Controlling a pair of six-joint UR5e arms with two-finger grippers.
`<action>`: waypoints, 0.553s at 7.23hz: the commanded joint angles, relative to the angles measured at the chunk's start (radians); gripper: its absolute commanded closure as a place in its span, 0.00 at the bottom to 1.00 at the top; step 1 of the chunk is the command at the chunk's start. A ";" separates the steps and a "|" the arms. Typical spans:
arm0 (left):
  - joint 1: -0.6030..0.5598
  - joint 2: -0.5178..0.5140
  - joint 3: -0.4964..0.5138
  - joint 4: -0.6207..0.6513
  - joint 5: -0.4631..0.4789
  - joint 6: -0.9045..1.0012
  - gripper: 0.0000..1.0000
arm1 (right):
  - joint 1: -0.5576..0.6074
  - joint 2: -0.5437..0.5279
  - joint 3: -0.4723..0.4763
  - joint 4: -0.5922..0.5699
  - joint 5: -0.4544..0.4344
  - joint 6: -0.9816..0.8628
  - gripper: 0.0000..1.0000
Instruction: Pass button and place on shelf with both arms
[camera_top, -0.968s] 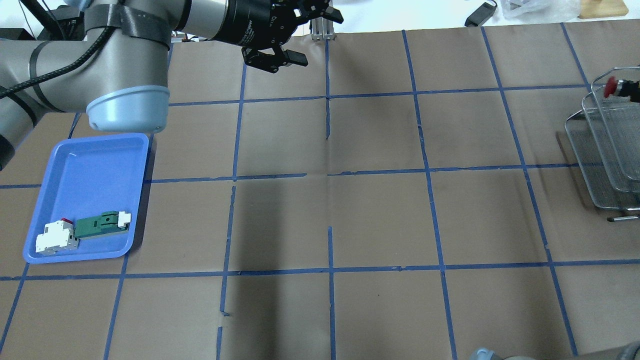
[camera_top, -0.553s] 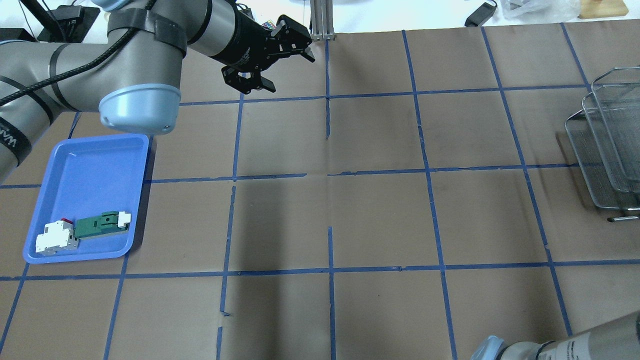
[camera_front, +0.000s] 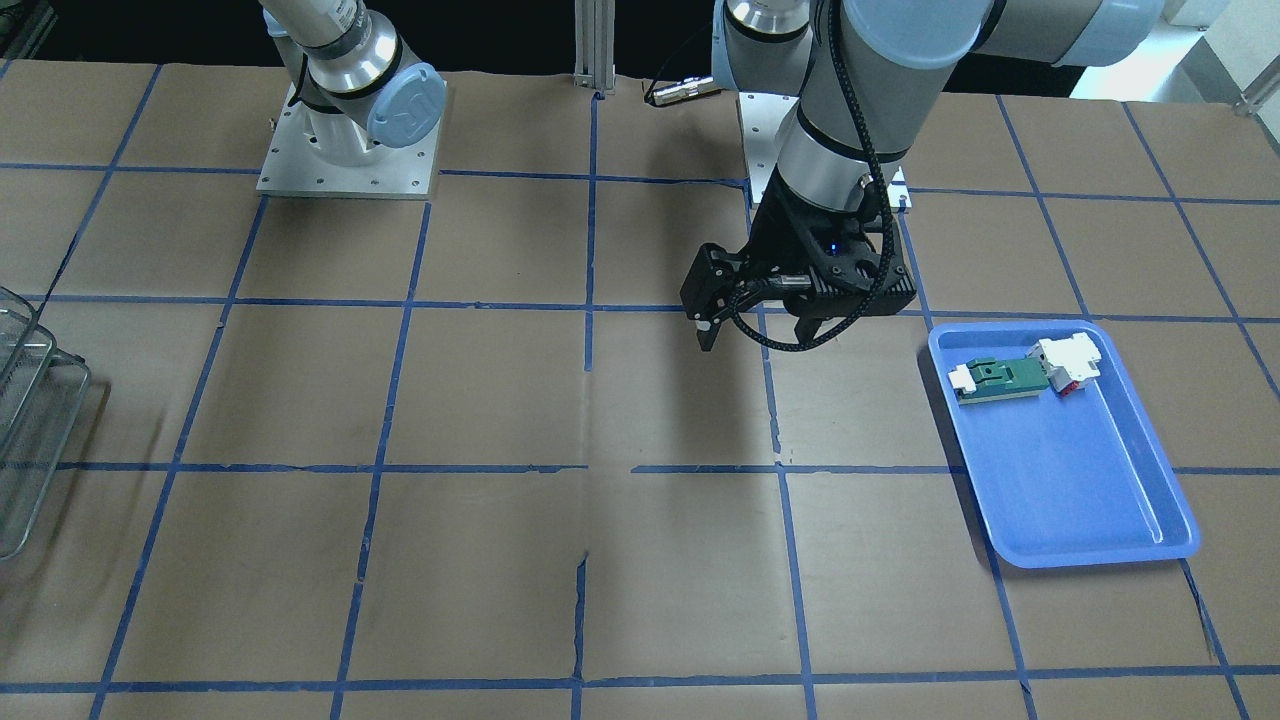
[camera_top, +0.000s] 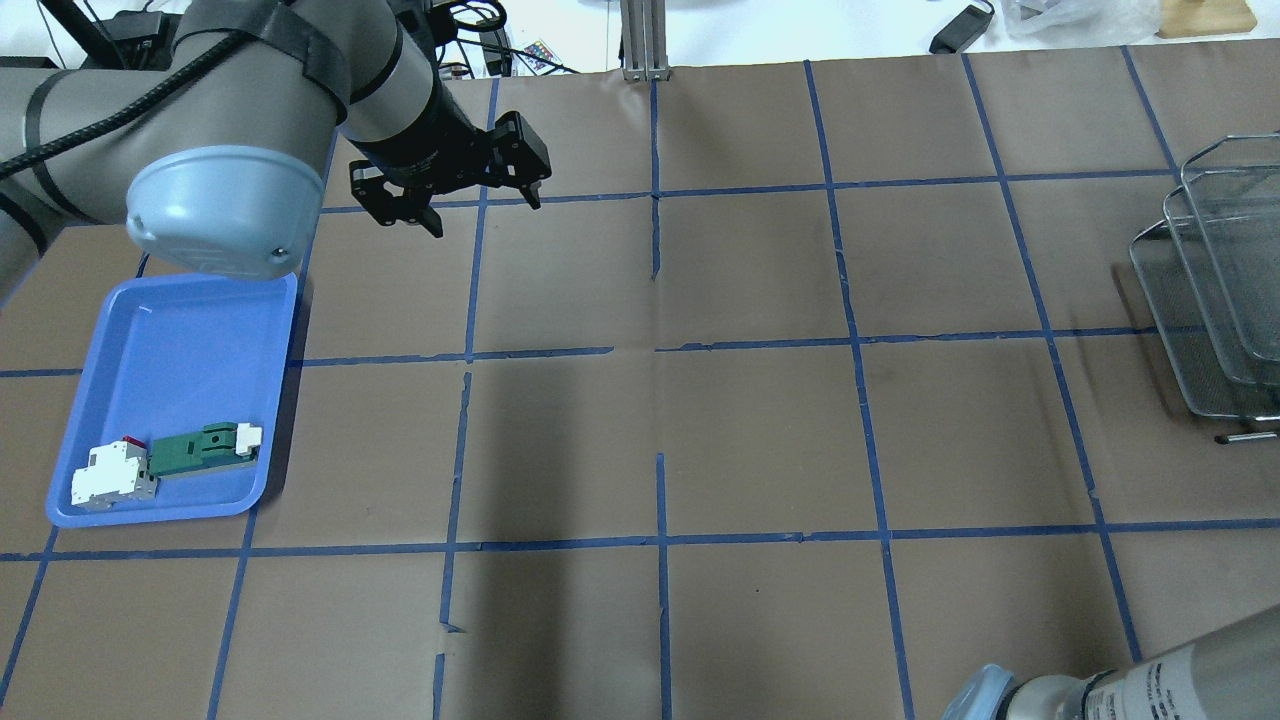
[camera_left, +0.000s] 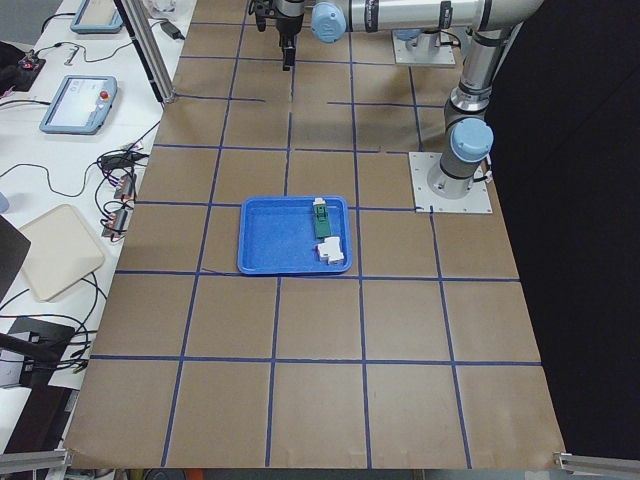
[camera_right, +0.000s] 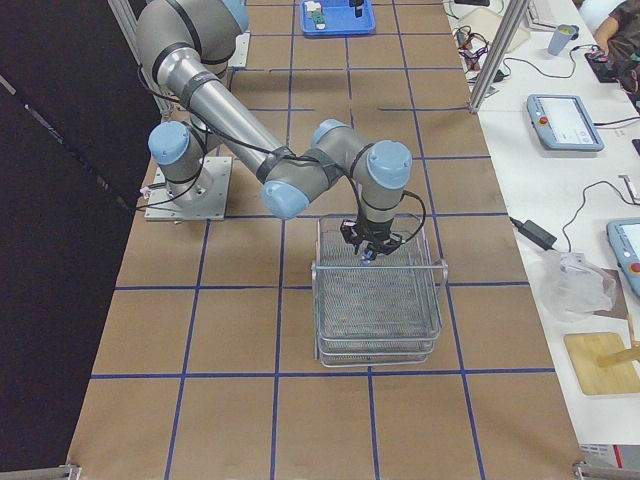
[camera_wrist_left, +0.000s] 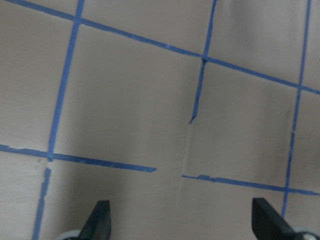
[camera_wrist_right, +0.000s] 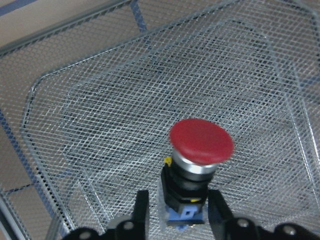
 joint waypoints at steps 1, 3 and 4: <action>0.009 0.055 -0.017 -0.120 0.105 0.125 0.00 | 0.012 -0.012 0.006 0.020 0.002 0.070 0.12; 0.014 0.089 -0.005 -0.179 0.063 0.107 0.00 | 0.070 -0.074 0.006 0.078 0.009 0.193 0.08; 0.012 0.088 -0.003 -0.224 0.053 0.112 0.00 | 0.143 -0.138 0.009 0.149 0.010 0.333 0.04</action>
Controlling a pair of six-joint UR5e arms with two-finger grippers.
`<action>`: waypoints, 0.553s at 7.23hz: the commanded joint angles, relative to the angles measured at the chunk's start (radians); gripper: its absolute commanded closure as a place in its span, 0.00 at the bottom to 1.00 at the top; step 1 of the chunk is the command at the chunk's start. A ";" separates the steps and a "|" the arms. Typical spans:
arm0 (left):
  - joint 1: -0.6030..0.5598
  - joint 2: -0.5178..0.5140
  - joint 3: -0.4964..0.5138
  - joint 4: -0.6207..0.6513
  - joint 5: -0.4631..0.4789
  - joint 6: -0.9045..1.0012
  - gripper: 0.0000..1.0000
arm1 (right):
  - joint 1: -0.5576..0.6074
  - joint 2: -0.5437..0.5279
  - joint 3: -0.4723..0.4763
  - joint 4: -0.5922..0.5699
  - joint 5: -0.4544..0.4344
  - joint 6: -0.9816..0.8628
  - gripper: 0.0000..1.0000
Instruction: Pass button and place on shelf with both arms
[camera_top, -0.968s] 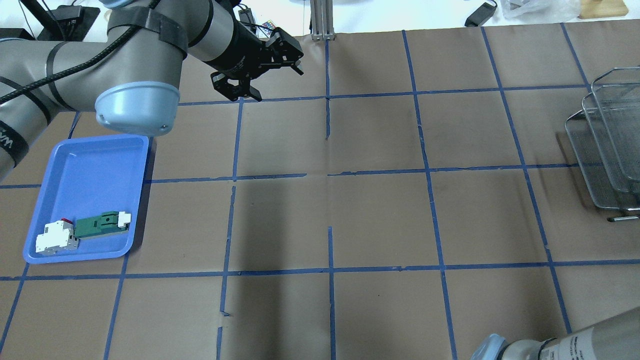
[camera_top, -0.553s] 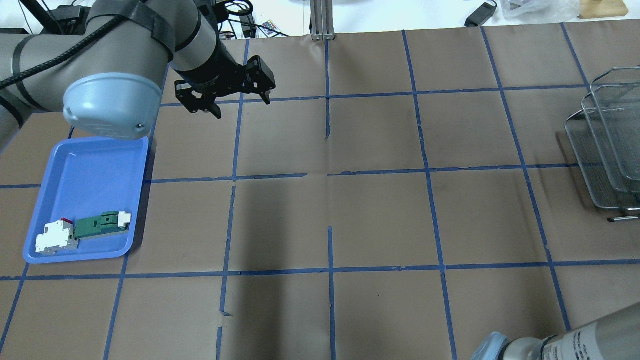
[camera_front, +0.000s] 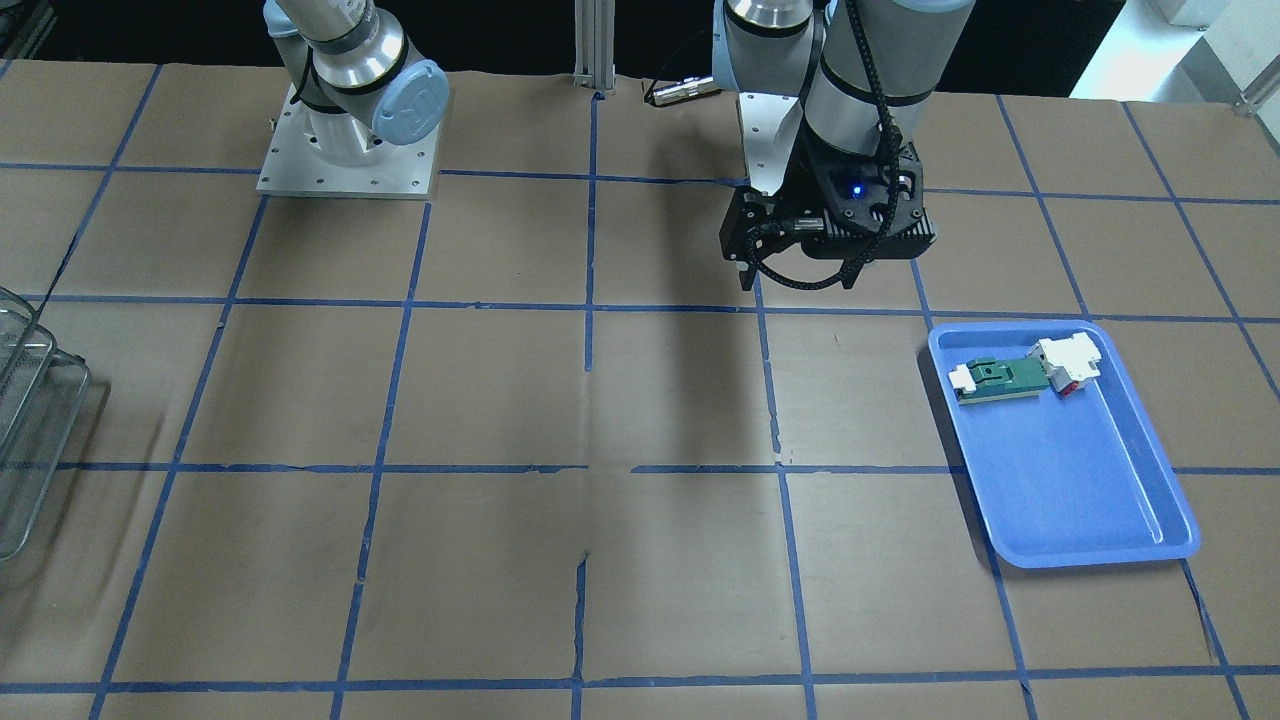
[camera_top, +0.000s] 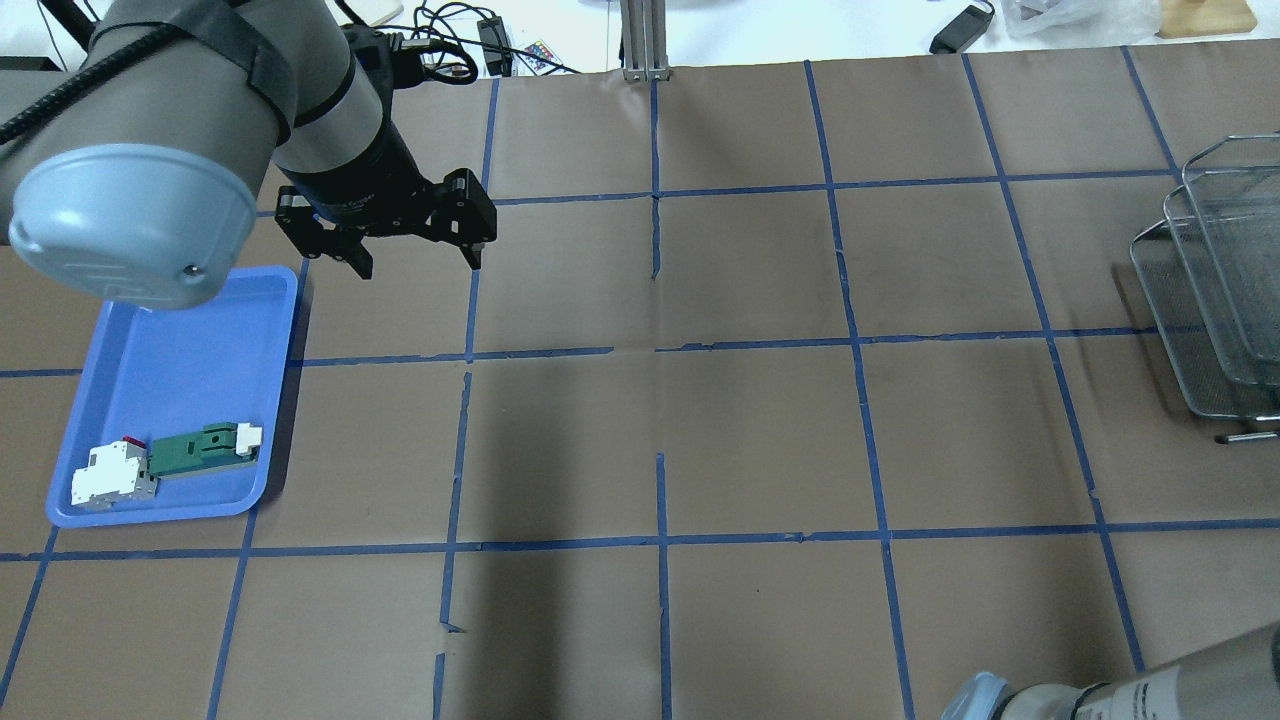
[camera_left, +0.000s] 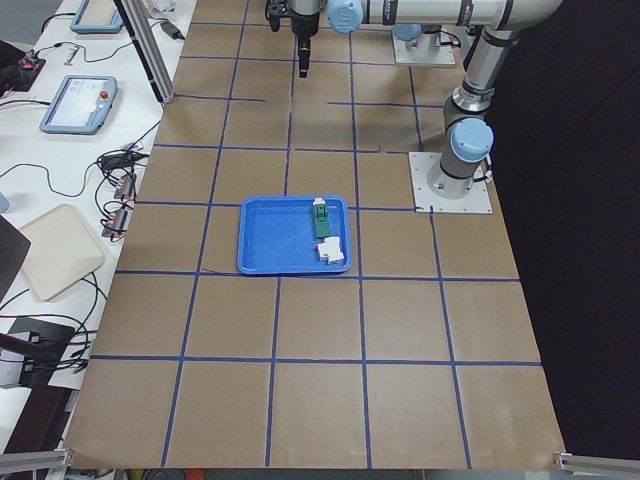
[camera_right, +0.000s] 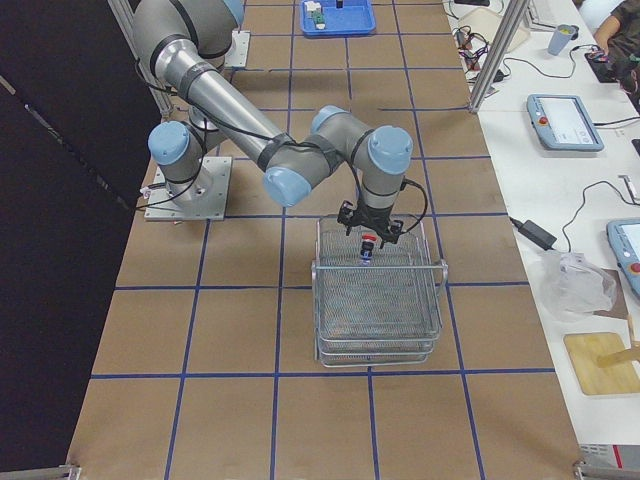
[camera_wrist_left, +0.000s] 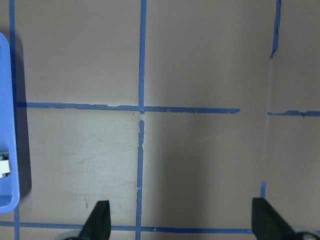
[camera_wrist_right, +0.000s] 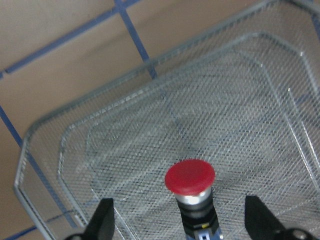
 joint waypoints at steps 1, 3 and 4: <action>0.010 -0.007 0.026 -0.063 -0.033 0.005 0.00 | 0.190 -0.106 0.009 0.121 0.003 0.362 0.01; 0.017 -0.027 0.091 -0.146 -0.051 0.017 0.00 | 0.457 -0.163 0.029 0.125 -0.012 0.844 0.00; 0.020 -0.027 0.095 -0.148 -0.044 0.019 0.00 | 0.584 -0.201 0.038 0.146 -0.015 1.109 0.00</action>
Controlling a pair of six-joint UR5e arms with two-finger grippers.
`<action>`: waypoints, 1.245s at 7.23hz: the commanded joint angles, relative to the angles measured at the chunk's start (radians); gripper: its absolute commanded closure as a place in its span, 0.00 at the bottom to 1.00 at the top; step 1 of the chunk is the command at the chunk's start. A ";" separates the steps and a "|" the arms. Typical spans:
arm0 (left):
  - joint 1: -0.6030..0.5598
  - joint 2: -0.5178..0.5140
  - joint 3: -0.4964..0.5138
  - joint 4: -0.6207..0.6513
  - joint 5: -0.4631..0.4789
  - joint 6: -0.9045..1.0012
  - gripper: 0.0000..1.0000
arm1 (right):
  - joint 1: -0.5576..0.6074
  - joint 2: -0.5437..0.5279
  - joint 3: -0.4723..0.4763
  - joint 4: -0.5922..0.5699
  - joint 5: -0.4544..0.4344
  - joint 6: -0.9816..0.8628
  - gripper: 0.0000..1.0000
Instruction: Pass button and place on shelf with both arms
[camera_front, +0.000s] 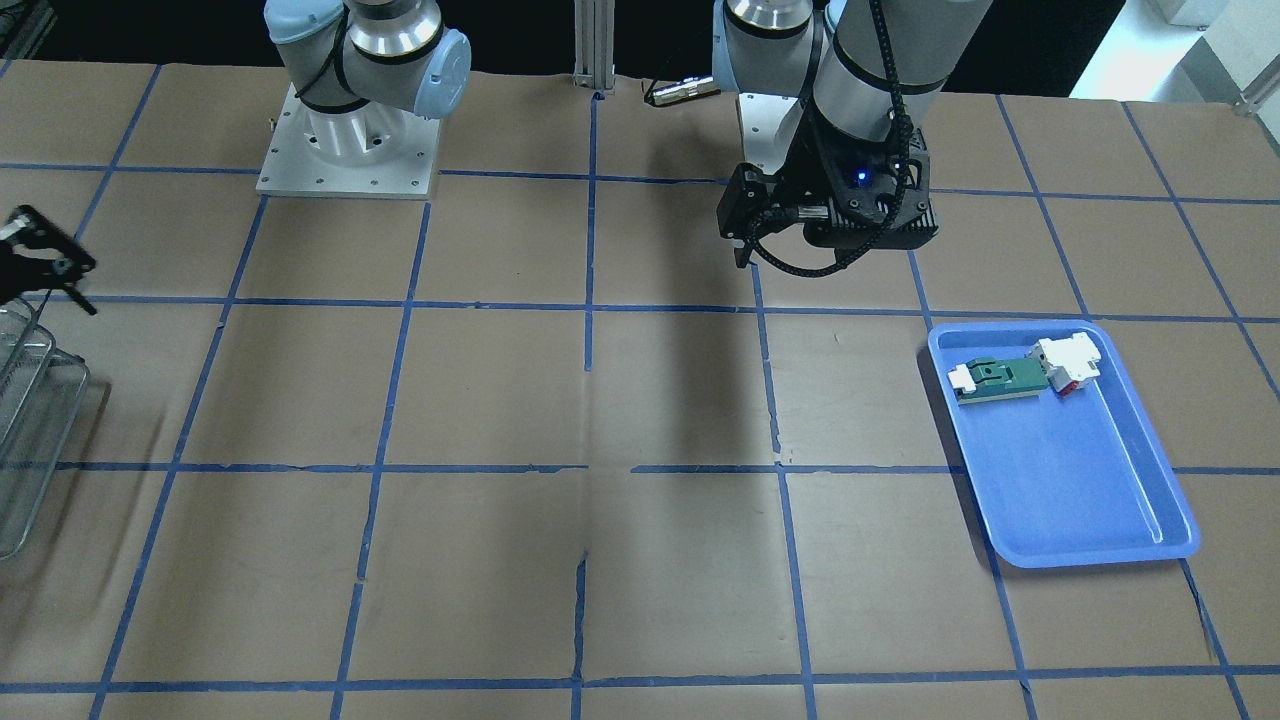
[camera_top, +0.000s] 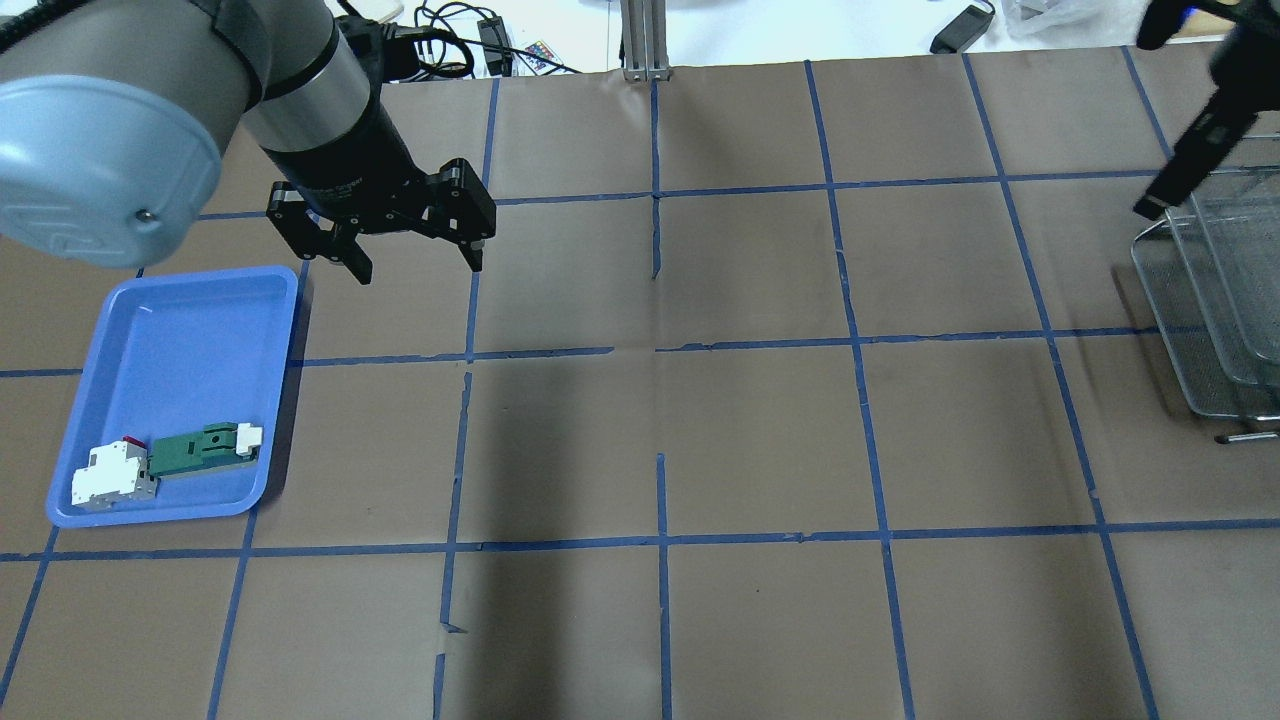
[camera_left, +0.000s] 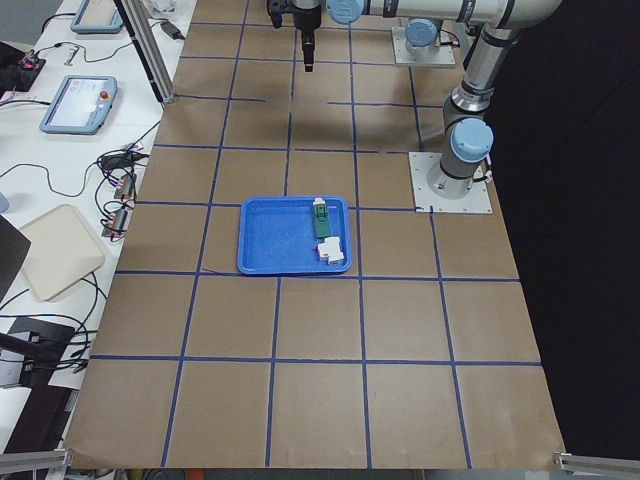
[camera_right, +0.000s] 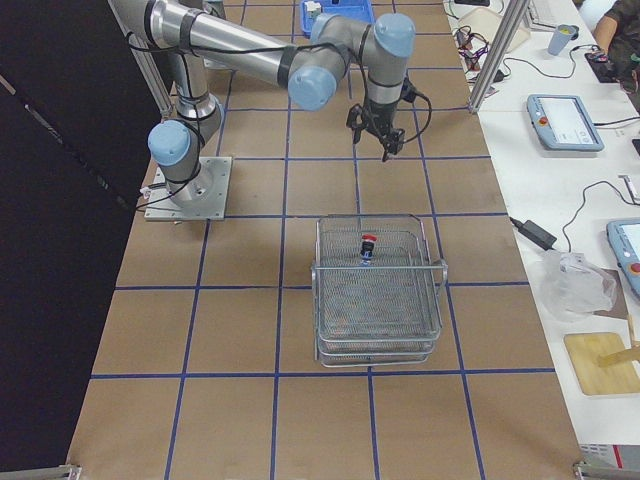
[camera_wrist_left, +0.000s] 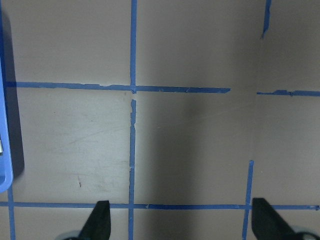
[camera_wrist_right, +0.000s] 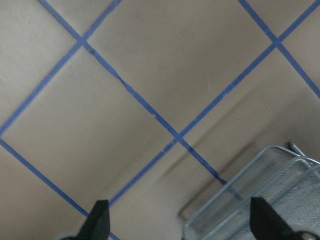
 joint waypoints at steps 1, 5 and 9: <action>0.007 0.011 0.021 -0.032 0.005 0.006 0.00 | 0.255 -0.071 0.036 0.036 -0.002 0.582 0.00; 0.044 0.025 0.030 -0.037 0.024 0.017 0.00 | 0.271 -0.143 0.041 0.125 0.029 1.036 0.00; 0.027 0.054 0.070 -0.107 0.061 0.044 0.00 | 0.223 -0.139 0.050 0.131 0.078 1.032 0.00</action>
